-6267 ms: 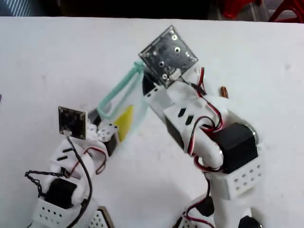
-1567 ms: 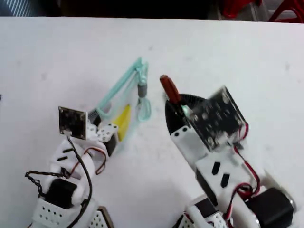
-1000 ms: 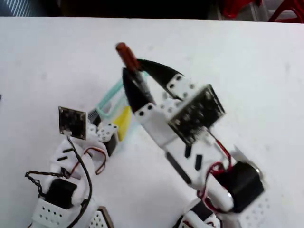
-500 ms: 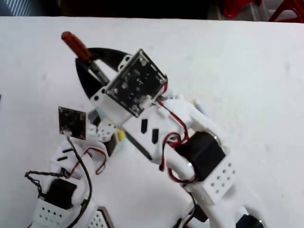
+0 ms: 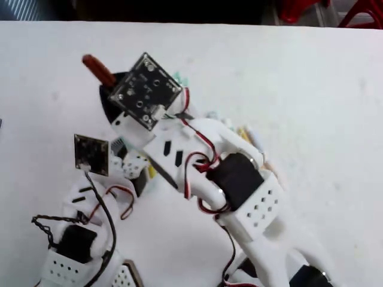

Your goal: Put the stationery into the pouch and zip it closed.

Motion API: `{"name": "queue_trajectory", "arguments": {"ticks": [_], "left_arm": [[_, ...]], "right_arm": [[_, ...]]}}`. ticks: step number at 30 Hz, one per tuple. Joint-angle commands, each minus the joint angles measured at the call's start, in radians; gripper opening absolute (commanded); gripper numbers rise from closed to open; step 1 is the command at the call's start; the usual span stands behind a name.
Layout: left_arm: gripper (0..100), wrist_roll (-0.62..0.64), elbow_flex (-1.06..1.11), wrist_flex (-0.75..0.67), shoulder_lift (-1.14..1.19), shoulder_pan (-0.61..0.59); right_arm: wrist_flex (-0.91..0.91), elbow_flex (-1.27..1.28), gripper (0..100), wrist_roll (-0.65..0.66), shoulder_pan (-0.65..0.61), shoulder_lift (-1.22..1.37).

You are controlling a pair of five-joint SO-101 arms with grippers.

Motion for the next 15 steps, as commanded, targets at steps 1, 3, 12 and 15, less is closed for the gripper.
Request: {"name": "queue_trajectory", "arguments": {"ticks": [1, 3, 12, 15], "left_arm": [[20, -0.008, -0.005, -0.029, -0.007, 0.005], [20, -0.008, -0.005, -0.029, -0.007, 0.005], [20, -0.008, -0.005, -0.029, -0.007, 0.004], [20, -0.008, -0.005, -0.029, -0.007, 0.004]], "right_arm": [[0.007, 0.051, 1.6, 0.002, 0.05, -0.102], [0.005, 0.086, 1.7, 0.002, 0.068, -0.125], [0.094, 0.153, 9.3, -0.005, 0.162, -0.16], [0.102, 0.153, 19.8, -0.005, 0.182, -0.157]]}}
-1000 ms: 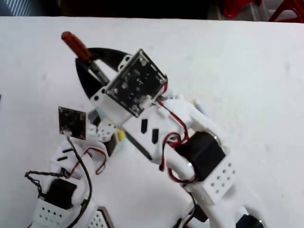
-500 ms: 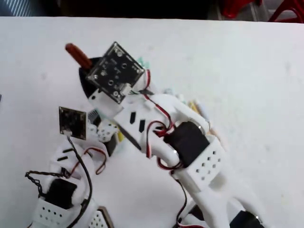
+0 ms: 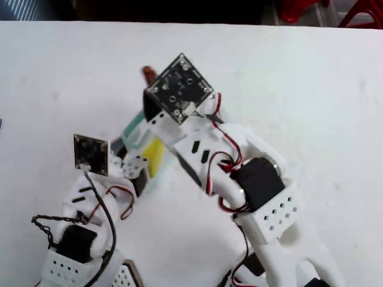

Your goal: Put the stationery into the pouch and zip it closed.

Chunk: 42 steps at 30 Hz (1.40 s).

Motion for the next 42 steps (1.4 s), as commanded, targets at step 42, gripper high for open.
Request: {"name": "queue_trajectory", "arguments": {"ticks": [42], "left_arm": [[20, -0.008, -0.003, -0.023, -0.007, 0.002]], "right_arm": [[-0.151, 0.735, 21.2, -0.112, 0.696, -0.154]]}}
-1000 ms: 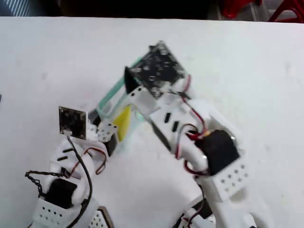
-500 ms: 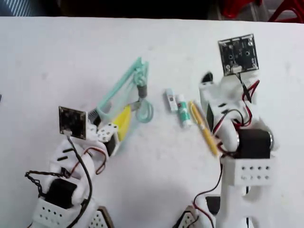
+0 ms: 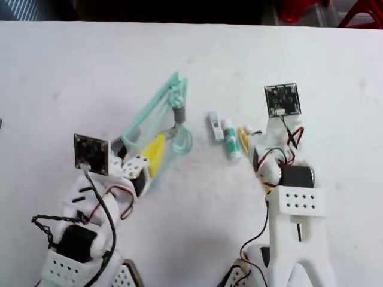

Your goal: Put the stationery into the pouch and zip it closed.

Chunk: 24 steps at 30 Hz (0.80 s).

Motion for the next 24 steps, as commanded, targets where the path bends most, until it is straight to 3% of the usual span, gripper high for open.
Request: {"name": "queue_trajectory", "arguments": {"ticks": [1, 9, 18, 24], "left_arm": [[20, -0.008, -0.003, -0.023, -0.008, 0.004], [20, -0.008, -0.003, -0.025, -0.008, 0.007], [20, -0.008, -0.003, -0.025, -0.008, 0.005], [20, -0.008, -0.003, -0.025, -0.008, 0.01]], "right_arm": [[-0.019, -0.005, 21.2, -0.006, 0.008, -0.018], [0.125, -0.121, 21.1, 0.005, 0.127, 0.024], [0.251, -0.37, 21.2, 0.086, 0.074, 0.476], [0.265, -0.422, 21.4, 0.121, 0.09, 0.575]]}}
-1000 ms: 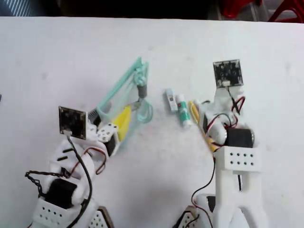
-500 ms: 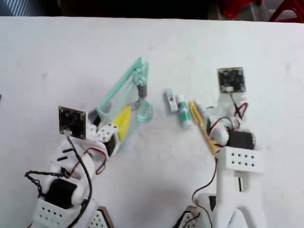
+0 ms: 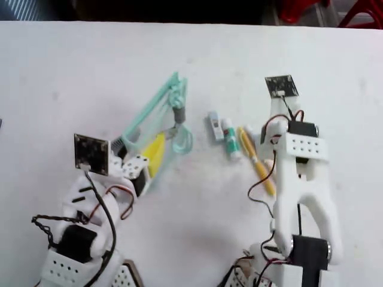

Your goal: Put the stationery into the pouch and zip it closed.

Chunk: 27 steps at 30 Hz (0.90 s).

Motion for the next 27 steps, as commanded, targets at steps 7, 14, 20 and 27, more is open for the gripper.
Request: {"name": "queue_trajectory", "arguments": {"ticks": [7, 14, 20, 27], "left_arm": [[20, -0.008, -0.003, -0.025, -0.008, 0.012], [20, -0.008, -0.003, -0.025, -0.008, 0.012], [20, -0.008, -0.003, -0.025, -0.008, 0.012], [20, -0.008, -0.003, -0.025, -0.008, 0.012]], "right_arm": [[-0.019, -0.064, 21.2, 0.071, 0.005, 0.088], [-0.028, -0.124, 21.2, 0.072, 0.007, 0.213], [-0.033, -0.167, 21.2, 0.072, 0.005, 0.308], [-0.033, -0.207, 21.1, 0.072, 0.005, 0.387]]}}
